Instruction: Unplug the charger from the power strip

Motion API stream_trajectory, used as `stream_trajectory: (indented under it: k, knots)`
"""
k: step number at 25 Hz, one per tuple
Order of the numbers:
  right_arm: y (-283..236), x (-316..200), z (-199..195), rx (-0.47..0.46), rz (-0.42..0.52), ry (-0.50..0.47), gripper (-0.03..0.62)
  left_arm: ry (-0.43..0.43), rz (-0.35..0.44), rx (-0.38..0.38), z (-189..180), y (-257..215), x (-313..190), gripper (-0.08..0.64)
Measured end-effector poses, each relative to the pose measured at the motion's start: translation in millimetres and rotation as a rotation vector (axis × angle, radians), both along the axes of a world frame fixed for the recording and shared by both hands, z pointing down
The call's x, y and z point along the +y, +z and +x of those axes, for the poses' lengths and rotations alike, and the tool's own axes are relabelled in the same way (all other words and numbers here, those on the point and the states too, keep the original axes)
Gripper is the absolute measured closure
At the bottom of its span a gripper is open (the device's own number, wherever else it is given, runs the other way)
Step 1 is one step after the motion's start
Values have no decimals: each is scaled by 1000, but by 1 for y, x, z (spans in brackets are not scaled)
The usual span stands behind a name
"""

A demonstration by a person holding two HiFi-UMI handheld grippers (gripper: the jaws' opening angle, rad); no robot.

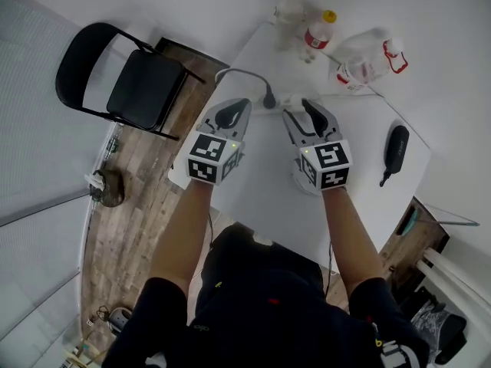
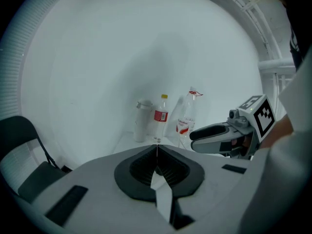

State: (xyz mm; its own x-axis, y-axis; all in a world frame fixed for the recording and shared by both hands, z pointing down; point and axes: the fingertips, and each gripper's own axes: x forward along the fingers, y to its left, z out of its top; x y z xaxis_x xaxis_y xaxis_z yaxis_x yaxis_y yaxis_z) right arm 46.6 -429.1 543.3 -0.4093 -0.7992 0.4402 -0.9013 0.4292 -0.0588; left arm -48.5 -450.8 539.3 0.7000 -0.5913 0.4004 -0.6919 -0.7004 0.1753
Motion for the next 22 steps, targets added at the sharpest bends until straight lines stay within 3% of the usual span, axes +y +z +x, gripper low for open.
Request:
stream_trajectory:
  k: [7, 15, 20, 22]
  knots:
    - [57, -23, 0, 39, -74, 22, 360, 13, -66, -2, 14, 57, -24, 537]
    - [85, -33, 0, 8, -106, 60, 356, 36, -88, -7, 19, 79, -27, 537]
    - [89, -34, 1, 4, -103, 80, 370, 24, -103, 14, 20, 80, -28, 537]
    - [90, -33, 1, 17, -108, 91, 413, 16, -128, 23, 19, 80, -28, 537]
